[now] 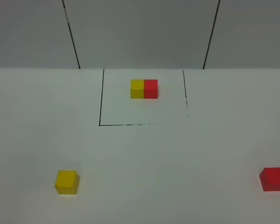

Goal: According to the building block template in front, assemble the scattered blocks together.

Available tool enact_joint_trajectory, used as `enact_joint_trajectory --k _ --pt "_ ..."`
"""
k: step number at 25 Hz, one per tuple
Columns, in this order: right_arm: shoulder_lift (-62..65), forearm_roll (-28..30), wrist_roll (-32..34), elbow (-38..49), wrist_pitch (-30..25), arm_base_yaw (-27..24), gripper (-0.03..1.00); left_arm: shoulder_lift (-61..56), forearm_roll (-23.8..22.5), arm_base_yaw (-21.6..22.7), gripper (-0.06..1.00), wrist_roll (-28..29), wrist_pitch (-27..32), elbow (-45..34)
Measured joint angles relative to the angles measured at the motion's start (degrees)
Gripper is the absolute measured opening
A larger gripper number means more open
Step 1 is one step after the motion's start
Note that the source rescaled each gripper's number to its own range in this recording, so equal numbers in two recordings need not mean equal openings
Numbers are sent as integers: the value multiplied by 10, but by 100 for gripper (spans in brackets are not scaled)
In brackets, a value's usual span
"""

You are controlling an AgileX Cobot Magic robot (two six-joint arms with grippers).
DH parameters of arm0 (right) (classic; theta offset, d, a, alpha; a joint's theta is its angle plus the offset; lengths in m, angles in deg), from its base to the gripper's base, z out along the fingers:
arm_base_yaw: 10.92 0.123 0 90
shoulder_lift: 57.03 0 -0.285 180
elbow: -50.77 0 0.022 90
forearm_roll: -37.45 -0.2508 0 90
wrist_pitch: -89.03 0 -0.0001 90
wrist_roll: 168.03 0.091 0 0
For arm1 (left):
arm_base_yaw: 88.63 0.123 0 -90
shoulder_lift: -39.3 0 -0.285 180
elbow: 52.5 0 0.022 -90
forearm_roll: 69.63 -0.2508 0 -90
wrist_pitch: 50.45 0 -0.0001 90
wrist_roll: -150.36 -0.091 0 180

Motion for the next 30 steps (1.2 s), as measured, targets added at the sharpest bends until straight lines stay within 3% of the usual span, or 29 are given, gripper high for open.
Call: enact_joint_trajectory --k 26,30 --pt "0 0 0 0 0 0 76 0 0 0 49 0 0 0" --pt "0 0 0 0 0 0 76 29 -1 0 50 21 3 5"
